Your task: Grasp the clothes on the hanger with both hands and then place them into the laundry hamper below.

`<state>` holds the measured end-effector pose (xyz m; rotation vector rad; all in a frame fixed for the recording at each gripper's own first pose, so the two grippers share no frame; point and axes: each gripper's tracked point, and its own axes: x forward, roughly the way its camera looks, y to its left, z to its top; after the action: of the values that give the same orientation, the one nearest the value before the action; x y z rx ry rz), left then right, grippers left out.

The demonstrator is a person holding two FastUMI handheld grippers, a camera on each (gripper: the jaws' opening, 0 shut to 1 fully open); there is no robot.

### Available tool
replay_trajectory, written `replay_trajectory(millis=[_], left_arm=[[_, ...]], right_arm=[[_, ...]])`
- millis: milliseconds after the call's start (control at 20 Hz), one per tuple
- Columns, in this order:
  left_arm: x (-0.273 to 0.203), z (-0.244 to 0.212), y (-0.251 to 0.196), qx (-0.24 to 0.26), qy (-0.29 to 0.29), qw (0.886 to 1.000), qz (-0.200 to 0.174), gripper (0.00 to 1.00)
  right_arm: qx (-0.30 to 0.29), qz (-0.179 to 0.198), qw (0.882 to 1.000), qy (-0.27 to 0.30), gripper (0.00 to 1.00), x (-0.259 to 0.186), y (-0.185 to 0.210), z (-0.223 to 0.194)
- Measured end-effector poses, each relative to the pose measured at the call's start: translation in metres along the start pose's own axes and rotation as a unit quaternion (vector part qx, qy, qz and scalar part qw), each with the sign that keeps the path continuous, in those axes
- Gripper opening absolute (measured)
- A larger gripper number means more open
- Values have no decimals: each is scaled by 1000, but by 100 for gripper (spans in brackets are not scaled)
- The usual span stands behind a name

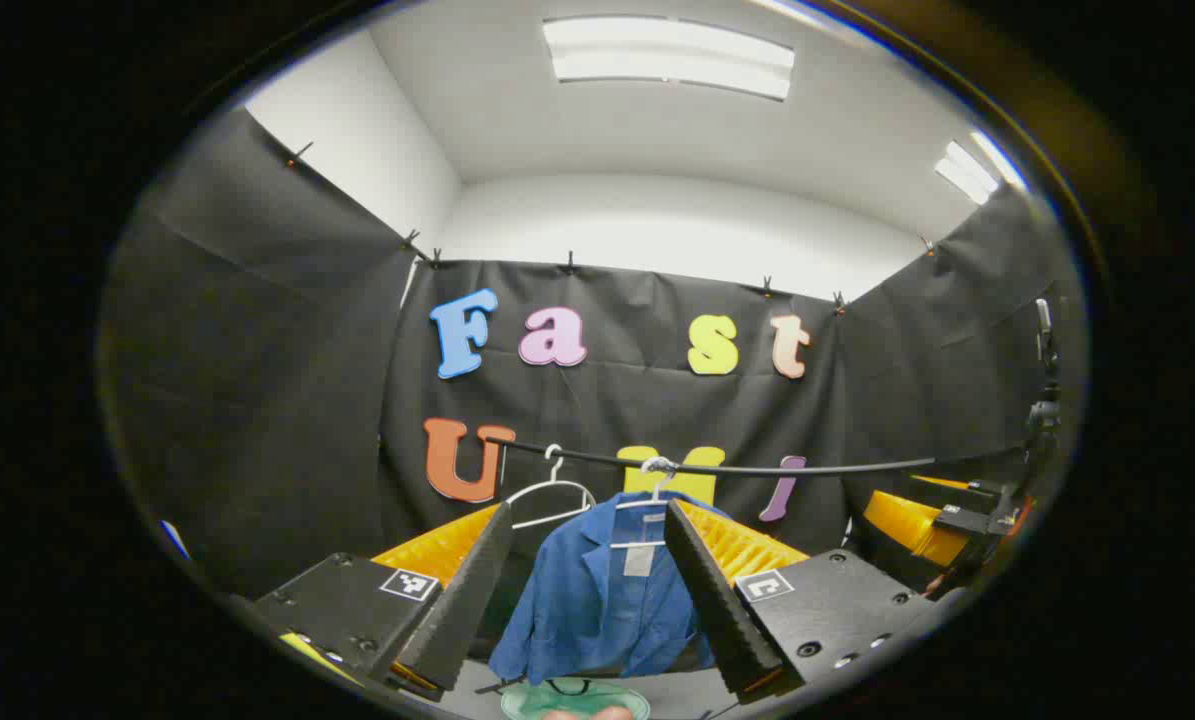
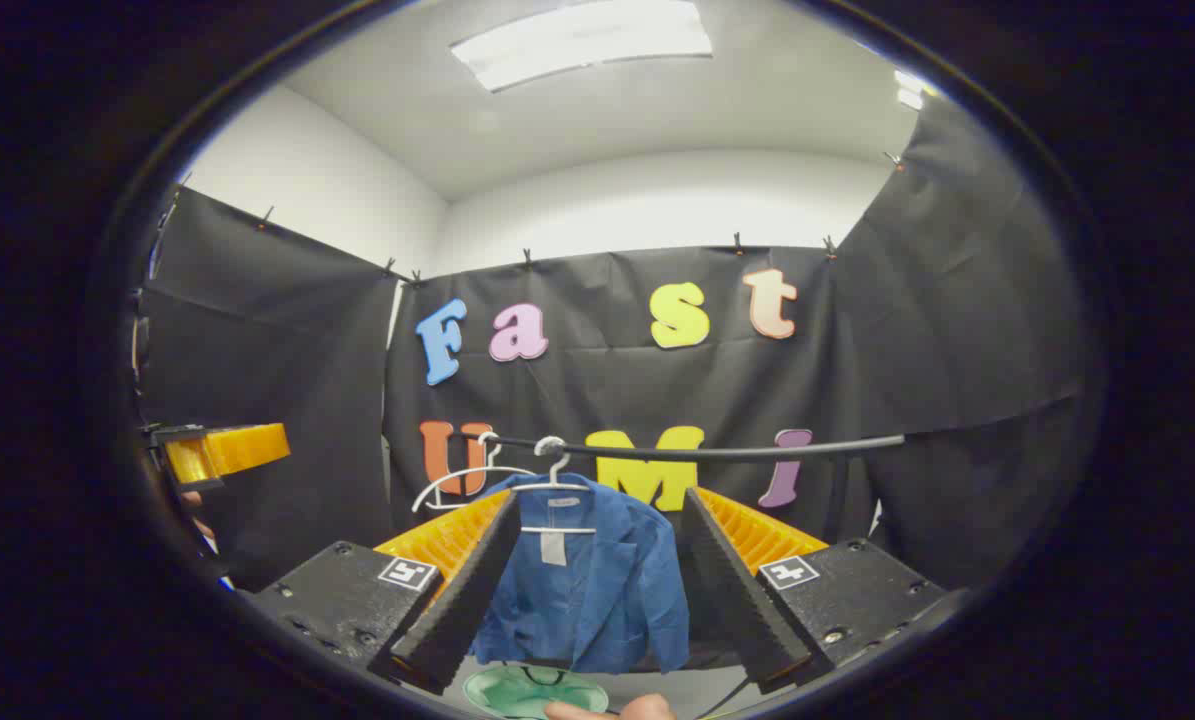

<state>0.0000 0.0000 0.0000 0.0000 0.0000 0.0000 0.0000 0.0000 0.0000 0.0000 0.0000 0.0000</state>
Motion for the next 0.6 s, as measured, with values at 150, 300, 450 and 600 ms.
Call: replay_trajectory(millis=[150, 300, 450, 600], left_arm=[[7, -25, -6, 24, 13, 1000, -13, 100], [24, -48, -6, 27, 21, 999, 2, 100], [40, -54, -13, 22, 9, 1000, 17, 100], [53, -58, -15, 22, -10, 999, 43, 100]], right_arm=[[-10, -33, 999, 5, 100, 5, -26, -8], [-28, -50, 998, 12, 100, 17, -49, -24], [-19, -24, 999, 18, 100, 35, -52, -43], [-47, -13, 998, 29, 100, 57, -61, -66]])
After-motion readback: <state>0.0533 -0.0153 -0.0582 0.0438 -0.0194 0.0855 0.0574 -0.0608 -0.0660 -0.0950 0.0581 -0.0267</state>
